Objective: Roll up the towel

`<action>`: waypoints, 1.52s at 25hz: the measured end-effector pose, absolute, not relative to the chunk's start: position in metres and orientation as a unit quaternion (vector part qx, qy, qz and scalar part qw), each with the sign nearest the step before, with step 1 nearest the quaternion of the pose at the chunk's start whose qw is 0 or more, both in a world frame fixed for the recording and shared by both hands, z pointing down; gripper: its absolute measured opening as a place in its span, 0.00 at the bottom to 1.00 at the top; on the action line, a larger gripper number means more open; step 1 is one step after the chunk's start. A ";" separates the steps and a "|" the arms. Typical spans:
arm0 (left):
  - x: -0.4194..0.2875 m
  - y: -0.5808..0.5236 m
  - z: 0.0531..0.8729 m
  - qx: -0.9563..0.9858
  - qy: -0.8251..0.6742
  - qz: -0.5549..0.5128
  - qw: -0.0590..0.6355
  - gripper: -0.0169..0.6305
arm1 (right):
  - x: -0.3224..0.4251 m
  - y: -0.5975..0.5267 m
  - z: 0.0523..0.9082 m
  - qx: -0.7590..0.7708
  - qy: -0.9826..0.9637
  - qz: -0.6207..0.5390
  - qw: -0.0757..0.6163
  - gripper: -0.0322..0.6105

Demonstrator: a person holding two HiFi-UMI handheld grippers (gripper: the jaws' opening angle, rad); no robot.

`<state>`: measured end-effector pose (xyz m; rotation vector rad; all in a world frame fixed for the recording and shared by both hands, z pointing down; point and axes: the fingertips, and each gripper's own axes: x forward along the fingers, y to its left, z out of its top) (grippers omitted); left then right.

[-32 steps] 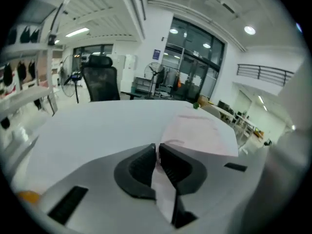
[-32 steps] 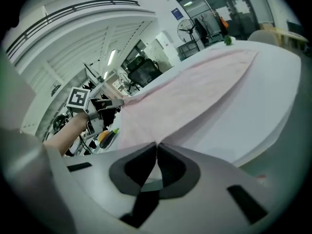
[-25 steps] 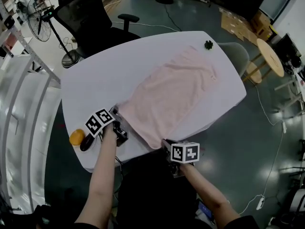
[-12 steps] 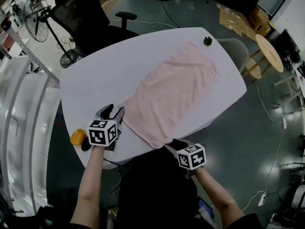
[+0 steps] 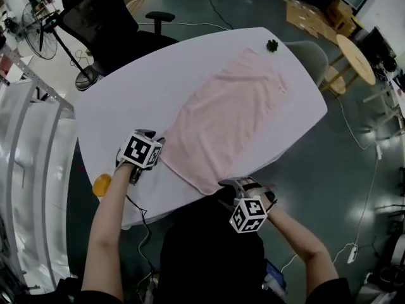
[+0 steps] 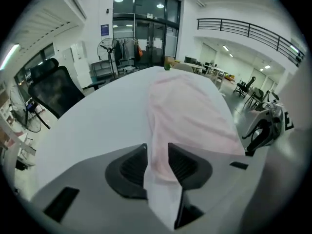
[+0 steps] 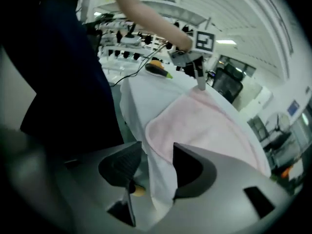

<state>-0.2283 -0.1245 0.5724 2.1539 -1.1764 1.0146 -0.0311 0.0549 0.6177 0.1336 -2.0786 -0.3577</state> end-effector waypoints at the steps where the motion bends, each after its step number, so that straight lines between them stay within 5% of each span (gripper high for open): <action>1: -0.231 -0.127 0.575 0.781 -0.435 0.377 0.240 0.22 | -0.034 0.057 0.623 0.042 -0.847 -0.177 0.500 0.38; 3: -0.238 -0.129 0.576 0.773 -0.448 0.378 0.242 0.08 | -0.038 0.059 0.633 0.027 -0.829 -0.220 0.513 0.33; 7: -0.256 -0.129 0.575 0.761 -0.467 0.363 0.266 0.07 | -0.040 0.064 0.634 0.018 -0.824 -0.234 0.516 0.10; 27: -0.285 -0.139 0.633 0.703 -0.453 0.501 0.224 0.07 | -0.057 0.059 0.636 0.042 -0.845 -0.159 0.509 0.09; 32: -0.285 -0.142 0.614 0.716 -0.472 0.424 0.291 0.06 | -0.056 0.056 0.620 0.079 -0.872 -0.097 0.474 0.09; 38: -0.278 -0.151 0.580 0.724 -0.461 0.212 0.467 0.06 | -0.047 0.039 0.577 0.159 -0.914 0.037 0.371 0.09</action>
